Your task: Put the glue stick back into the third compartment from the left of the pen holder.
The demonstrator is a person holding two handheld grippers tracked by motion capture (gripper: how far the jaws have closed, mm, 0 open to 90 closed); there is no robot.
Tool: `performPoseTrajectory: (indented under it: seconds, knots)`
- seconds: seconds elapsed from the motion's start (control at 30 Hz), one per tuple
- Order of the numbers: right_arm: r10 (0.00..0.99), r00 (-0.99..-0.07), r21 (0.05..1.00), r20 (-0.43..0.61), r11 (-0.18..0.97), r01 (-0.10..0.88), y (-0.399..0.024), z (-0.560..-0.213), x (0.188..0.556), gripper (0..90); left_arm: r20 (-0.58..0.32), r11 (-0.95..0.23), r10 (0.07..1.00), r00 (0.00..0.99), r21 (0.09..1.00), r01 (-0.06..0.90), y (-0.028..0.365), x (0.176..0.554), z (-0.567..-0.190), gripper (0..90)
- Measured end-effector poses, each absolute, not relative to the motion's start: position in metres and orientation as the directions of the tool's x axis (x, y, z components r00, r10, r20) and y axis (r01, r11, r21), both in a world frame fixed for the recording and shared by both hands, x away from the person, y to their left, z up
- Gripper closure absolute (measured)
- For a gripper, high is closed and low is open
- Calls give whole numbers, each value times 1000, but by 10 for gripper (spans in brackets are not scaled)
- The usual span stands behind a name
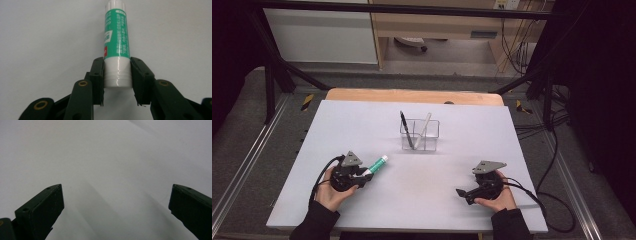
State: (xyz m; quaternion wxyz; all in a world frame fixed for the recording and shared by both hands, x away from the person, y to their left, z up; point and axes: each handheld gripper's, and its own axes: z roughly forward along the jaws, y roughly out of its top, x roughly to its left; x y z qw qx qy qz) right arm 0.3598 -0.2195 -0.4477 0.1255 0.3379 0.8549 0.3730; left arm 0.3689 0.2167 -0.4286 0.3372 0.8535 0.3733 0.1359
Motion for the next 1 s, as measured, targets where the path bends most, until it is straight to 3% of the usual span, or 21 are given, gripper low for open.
performPoseTrajectory:
  seconds: [0.63, 1.0]
  knots:
    - [570, -813, 692, -123, 636, 341, -169, -424, 358, 11, 2, -610, 603, 798, 646, 459, 158, 370, -416, 645]
    - [459, -858, 631, -230, 742, 228, -135, -410, 361, 21, 7, -662, 543, 840, 619, 423, 134, 376, -405, 645]
